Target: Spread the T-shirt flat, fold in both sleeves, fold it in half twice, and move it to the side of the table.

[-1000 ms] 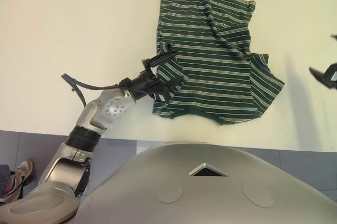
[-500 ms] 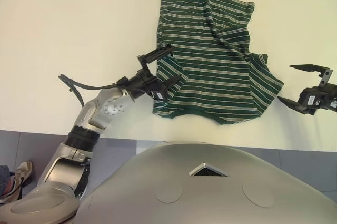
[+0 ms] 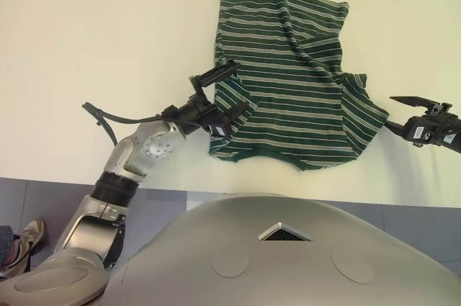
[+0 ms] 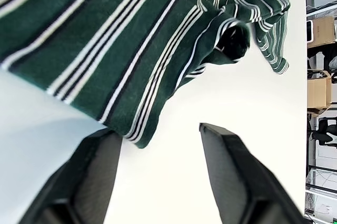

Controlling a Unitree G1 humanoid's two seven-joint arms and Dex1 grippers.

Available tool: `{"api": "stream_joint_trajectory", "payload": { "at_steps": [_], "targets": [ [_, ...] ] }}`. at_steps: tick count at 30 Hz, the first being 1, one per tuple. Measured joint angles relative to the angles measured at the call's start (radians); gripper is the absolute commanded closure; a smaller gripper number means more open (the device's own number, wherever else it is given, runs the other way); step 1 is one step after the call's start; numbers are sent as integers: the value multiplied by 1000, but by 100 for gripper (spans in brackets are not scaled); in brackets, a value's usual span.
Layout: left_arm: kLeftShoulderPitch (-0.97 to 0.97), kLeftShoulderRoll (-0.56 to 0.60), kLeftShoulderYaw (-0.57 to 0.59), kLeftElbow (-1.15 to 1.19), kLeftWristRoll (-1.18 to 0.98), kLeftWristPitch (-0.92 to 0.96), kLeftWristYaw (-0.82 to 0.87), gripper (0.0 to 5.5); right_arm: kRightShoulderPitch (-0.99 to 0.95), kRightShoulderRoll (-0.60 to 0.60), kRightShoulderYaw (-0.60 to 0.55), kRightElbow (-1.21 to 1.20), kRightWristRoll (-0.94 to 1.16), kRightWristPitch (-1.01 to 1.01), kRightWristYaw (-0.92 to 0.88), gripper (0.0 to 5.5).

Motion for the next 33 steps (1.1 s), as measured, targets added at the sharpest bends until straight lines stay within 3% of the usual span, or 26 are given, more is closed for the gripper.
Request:
{"api": "stream_joint_trajectory", "payload": {
  "at_steps": [11, 22, 33],
  "targets": [
    [1, 0, 0, 0, 1, 0, 3, 10, 0, 14, 28, -13, -19, -2, 10, 545],
    [4, 0, 2, -3, -3, -1, 12, 10, -6, 25, 33, -15, -15, -12, 4, 545],
    [2, -1, 10, 1, -8, -4, 18, 10, -6, 69, 6, -239, 134, 6, 56, 545]
  ]
}}
